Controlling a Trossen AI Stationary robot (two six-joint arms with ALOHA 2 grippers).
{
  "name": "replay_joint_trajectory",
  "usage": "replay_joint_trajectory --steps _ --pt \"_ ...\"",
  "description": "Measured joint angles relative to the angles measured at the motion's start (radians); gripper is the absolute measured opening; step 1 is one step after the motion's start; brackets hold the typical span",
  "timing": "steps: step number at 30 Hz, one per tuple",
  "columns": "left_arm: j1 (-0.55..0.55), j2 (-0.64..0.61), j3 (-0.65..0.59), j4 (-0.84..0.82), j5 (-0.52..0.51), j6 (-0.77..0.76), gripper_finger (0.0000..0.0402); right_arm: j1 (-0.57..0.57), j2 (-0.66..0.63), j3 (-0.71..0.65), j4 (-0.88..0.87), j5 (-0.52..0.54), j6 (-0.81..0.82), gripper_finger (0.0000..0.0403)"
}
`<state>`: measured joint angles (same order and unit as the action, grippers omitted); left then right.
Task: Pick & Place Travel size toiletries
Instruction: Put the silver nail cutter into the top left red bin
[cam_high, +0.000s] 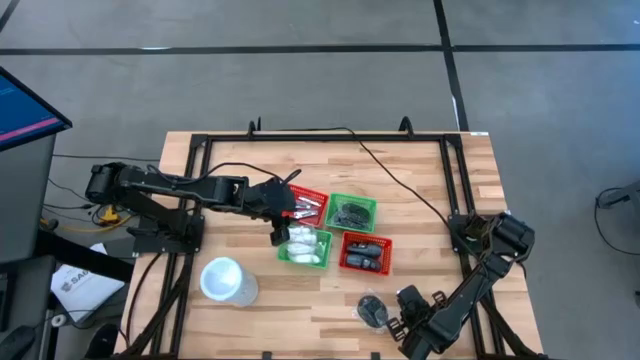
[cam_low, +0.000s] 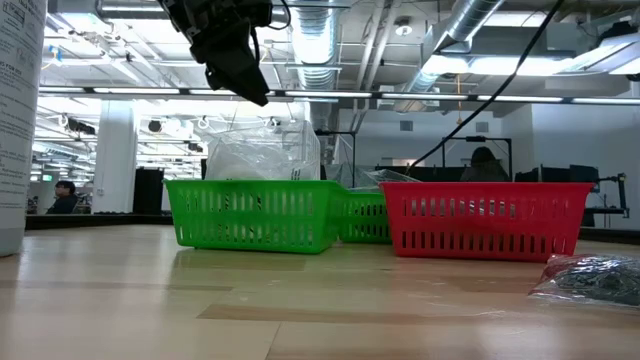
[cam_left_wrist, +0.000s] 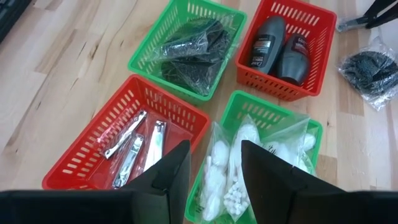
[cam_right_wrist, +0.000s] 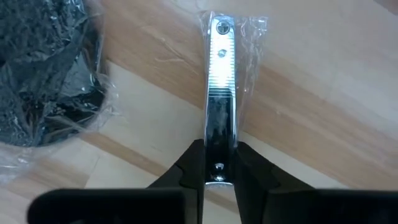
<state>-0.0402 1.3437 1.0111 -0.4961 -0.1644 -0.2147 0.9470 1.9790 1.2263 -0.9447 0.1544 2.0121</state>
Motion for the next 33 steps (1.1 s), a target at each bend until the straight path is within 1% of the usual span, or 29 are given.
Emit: replay_joint_trajectory --steps 13,21,27,33 --pt "0.000 0.000 0.000 0.012 0.001 0.000 0.0131 0.003 -0.071 -0.006 -0.057 -0.006 -0.015 0.0045" --pt "0.000 0.000 0.000 0.020 0.004 0.001 0.0131 0.003 -0.169 -0.005 -0.114 0.006 -0.059 0.0045" --pt "0.000 0.000 0.000 0.026 0.004 0.001 0.0131 0.005 -0.265 -0.004 -0.159 0.072 -0.107 0.0045" --pt "0.000 0.000 0.000 0.035 0.003 0.001 0.0131 -0.011 -0.377 -0.004 -0.191 0.181 -0.194 0.0045"
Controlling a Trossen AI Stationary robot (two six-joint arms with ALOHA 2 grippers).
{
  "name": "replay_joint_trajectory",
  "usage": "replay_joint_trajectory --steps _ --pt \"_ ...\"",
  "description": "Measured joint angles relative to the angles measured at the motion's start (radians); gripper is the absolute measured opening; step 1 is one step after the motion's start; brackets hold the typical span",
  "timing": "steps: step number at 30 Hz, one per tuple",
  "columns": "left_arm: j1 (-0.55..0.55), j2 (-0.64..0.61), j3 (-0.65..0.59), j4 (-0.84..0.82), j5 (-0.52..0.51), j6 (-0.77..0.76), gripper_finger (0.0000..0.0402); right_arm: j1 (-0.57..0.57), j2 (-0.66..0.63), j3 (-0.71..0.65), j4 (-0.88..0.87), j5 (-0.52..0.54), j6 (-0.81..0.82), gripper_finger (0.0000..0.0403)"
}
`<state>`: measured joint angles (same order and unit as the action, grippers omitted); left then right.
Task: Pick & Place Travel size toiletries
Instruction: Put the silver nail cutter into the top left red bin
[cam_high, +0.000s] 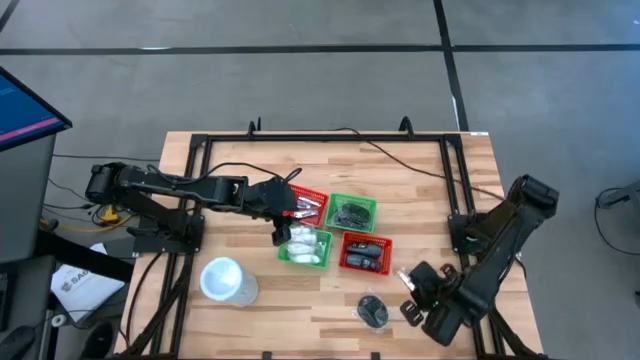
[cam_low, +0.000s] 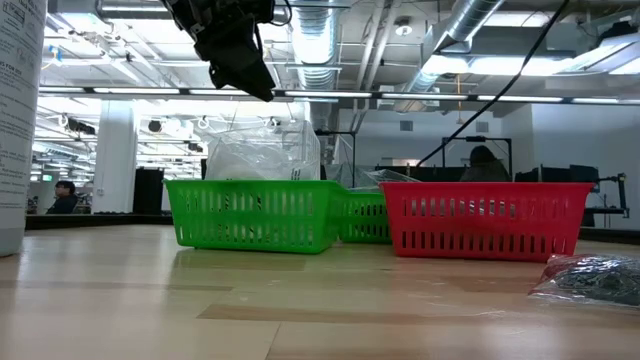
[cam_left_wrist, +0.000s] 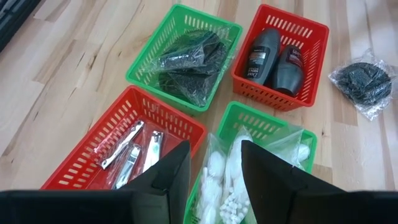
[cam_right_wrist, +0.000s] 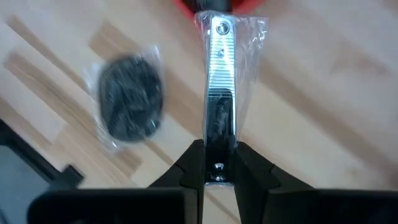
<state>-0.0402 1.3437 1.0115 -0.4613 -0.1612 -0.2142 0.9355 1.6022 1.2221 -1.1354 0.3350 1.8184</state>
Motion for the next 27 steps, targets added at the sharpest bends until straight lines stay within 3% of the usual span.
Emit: replay_joint_trajectory --steps 15,22,27 --pt "0.000 0.000 0.000 0.063 -0.004 0.000 0.0131 -0.109 -0.149 0.001 -0.005 0.192 -0.281 0.0045" --pt "0.000 0.000 0.000 0.177 0.037 0.057 0.0131 -0.166 -0.166 0.002 0.050 0.292 -0.442 0.0047" --pt "0.000 0.000 0.000 0.298 0.076 0.076 0.0131 -0.215 -0.165 0.002 0.092 0.302 -0.556 0.0048"
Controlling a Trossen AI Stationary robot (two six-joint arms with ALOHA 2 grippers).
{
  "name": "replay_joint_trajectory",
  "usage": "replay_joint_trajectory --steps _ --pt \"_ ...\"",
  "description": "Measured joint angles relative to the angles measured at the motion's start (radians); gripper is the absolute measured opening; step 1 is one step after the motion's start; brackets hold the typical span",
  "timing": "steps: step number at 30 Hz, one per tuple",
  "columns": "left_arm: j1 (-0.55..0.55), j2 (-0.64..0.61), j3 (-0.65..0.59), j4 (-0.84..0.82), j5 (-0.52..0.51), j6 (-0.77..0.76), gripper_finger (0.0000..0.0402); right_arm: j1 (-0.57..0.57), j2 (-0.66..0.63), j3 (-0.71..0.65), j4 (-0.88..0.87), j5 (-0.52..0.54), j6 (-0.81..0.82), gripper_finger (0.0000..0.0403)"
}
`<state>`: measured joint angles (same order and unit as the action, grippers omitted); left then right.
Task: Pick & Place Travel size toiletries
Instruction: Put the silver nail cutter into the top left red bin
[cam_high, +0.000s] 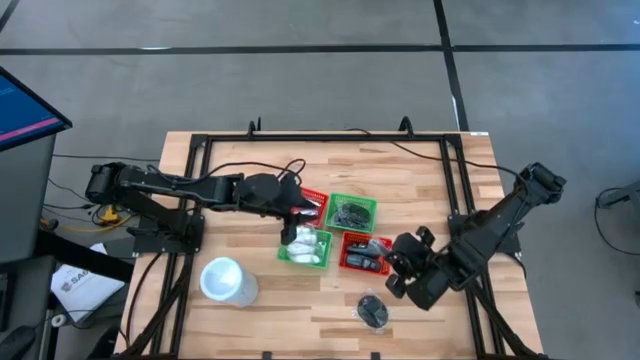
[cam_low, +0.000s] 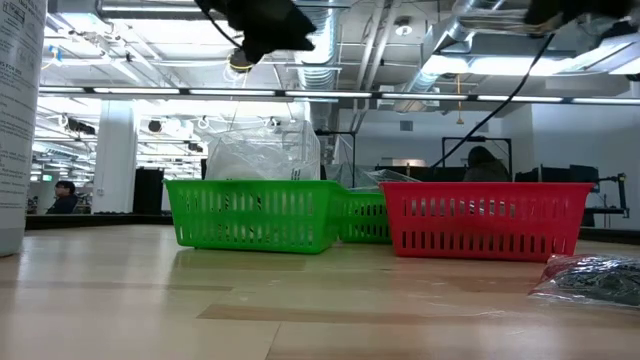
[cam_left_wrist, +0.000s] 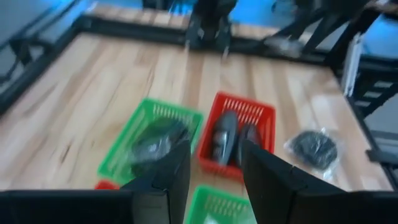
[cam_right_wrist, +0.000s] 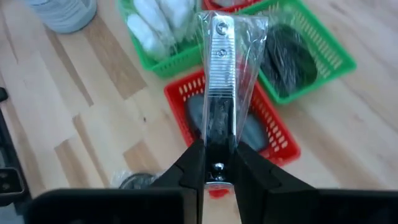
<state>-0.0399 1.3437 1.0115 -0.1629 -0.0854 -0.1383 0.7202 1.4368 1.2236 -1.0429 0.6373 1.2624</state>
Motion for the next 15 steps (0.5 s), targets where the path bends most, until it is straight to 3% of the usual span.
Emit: replay_joint_trajectory --steps 15 --pt "0.000 0.000 0.000 0.141 0.069 0.069 0.0131 -0.153 -0.024 0.030 0.285 0.070 -0.472 0.0047"
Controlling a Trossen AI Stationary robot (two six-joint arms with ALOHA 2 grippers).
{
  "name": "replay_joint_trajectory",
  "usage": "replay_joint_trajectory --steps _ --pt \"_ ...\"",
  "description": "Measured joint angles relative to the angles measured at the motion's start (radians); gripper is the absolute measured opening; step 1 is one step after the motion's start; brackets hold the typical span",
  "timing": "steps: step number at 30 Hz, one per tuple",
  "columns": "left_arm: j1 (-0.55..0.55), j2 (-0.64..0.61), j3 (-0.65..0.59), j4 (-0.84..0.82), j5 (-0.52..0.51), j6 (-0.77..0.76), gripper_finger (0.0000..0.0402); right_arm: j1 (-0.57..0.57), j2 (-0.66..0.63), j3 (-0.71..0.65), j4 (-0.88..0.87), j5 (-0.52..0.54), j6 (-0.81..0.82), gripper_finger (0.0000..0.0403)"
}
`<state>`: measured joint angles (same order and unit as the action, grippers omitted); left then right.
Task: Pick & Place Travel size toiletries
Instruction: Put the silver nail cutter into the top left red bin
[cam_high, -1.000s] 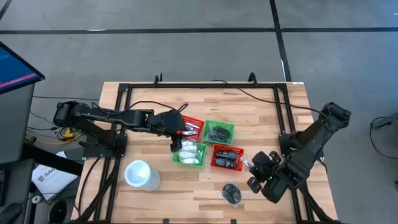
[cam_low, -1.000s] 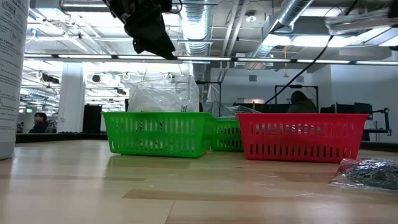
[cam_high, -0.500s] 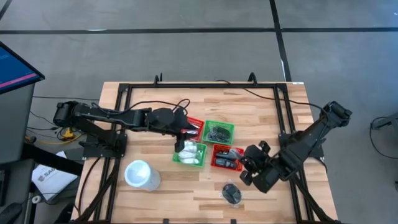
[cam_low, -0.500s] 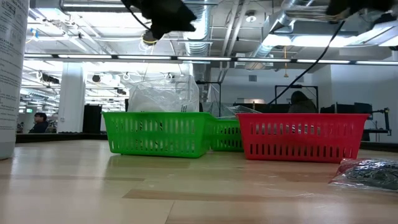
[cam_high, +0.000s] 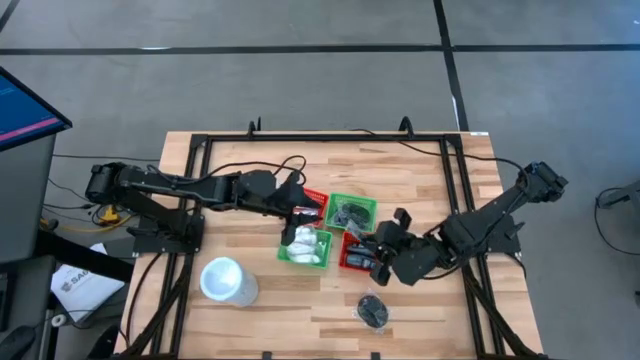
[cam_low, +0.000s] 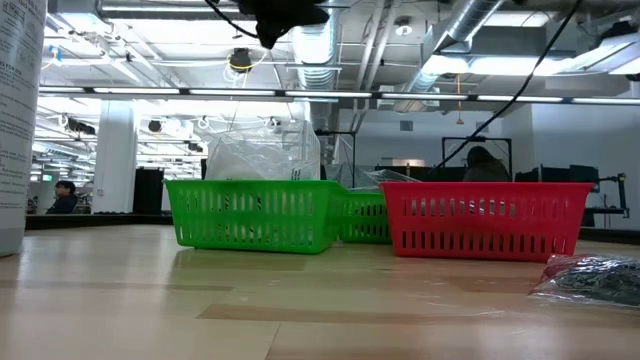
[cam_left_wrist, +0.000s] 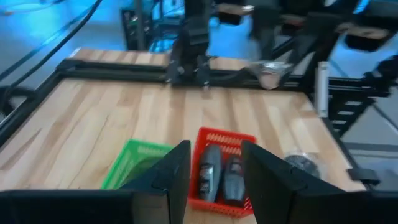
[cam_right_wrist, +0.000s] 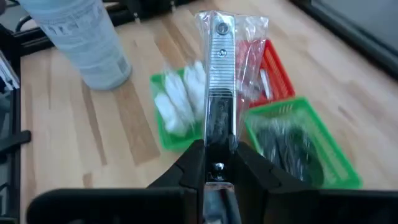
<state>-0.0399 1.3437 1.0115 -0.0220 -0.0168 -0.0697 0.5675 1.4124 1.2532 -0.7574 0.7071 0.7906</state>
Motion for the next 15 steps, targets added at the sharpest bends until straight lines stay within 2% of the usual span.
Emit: replay_joint_trajectory --steps 7,15 --pt "0.000 0.000 0.000 0.098 0.078 0.014 0.0131 -0.055 0.001 0.019 0.155 -0.002 -0.206 0.0047" --pt "0.000 0.000 0.000 0.193 0.078 0.042 0.0131 -0.098 0.000 0.019 0.310 -0.003 -0.375 0.0047"
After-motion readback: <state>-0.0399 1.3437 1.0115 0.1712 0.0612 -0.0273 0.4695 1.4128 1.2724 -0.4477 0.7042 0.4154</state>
